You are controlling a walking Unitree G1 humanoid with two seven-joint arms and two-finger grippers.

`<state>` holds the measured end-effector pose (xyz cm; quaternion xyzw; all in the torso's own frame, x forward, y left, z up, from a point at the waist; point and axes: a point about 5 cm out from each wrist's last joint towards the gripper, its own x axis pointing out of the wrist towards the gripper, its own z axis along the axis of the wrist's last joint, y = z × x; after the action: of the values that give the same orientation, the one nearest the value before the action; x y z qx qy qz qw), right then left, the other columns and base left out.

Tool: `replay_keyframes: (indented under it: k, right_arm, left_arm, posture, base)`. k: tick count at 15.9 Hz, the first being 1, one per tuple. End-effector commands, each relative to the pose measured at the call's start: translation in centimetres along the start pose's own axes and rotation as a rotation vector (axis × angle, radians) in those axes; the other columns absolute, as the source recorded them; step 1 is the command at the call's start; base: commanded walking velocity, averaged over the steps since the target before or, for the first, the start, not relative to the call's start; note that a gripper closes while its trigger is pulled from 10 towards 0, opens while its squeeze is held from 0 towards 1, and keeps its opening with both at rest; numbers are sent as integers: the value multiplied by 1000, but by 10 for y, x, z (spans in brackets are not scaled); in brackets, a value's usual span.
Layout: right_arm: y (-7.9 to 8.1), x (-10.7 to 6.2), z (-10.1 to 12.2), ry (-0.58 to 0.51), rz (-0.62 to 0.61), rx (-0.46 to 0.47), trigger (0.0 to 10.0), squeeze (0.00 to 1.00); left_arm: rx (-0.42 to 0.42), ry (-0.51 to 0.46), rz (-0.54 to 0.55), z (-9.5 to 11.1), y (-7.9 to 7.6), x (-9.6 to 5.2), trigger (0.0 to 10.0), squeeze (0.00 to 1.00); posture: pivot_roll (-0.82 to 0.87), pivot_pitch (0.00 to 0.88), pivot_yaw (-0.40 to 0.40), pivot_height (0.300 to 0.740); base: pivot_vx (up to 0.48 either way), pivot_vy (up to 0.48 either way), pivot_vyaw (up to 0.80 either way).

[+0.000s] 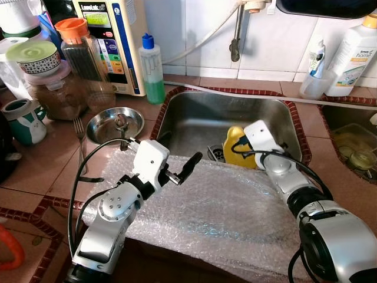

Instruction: Kitchen organization

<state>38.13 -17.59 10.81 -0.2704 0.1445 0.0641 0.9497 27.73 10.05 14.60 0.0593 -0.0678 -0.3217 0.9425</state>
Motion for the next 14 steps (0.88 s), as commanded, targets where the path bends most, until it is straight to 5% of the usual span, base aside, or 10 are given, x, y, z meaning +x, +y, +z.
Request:
replay_keyframes:
  k: [1,2,3,4,14]
  right_arm:
    - [1,1,0,20,27,9,2078,0]
    - [3,1,-1,26,46,13,10000,0]
    - [3,0,-1,25,51,12,10000,27]
    - [3,0,-1,27,49,23,10000,1000]
    - [-1,0,4,-25,81,192,10000,1000]
  left_arm:
    - [25,-3,15,5,4,0,10000,1000]
    - [28,-1,19,5,4,0,10000,1000]
    - [29,1,22,5,4,0,10000,1000]
    - [30,4,24,5,4,0,10000,1000]
    - [64,30,66,3,13,2,10000,1000]
  posture:
    - [117,27,71,740]
    - [116,27,71,740]
    - [115,28,71,740]
    - [116,27,70,740]
    - [110,26,70,740]
  base:
    - [0,0,0]
    - [0,0,0]
    - [0,0,0]
    - [0,0,0]
    - [0,0,0]
